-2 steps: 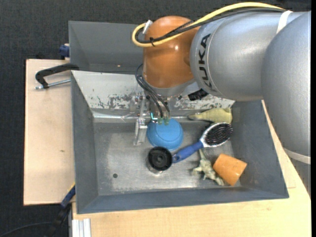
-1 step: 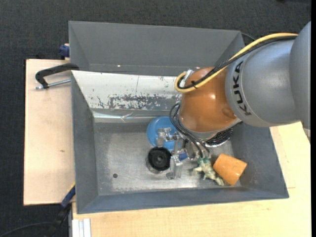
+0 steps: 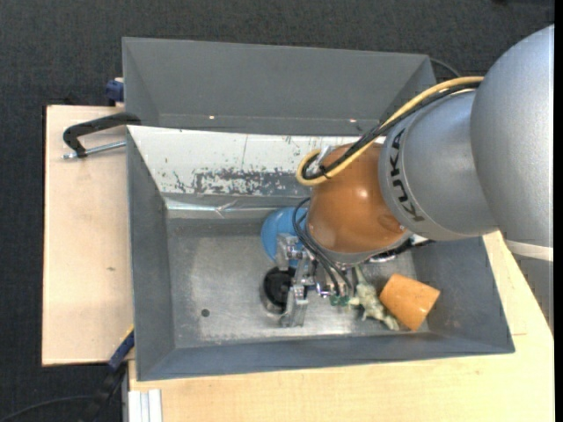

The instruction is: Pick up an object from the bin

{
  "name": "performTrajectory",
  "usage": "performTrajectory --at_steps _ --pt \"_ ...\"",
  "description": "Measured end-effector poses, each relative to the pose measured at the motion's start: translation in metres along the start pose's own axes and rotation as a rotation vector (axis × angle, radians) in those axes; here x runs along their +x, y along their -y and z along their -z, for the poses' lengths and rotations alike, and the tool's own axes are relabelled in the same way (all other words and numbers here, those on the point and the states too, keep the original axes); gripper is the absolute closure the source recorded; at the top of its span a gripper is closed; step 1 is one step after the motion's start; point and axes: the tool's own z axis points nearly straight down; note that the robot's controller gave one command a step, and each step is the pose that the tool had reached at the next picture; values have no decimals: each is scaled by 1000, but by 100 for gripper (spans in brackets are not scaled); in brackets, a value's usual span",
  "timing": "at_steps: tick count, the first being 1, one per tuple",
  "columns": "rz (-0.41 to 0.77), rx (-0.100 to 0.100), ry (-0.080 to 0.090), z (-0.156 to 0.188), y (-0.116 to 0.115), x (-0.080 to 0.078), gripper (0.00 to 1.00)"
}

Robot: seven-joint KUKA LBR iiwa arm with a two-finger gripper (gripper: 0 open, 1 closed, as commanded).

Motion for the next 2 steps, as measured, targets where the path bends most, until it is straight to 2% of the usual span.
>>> performTrajectory --at_steps 1,2 --pt "1 0 -2 1 0 0 100" --pt "57 1 1 138 3 -6 100"
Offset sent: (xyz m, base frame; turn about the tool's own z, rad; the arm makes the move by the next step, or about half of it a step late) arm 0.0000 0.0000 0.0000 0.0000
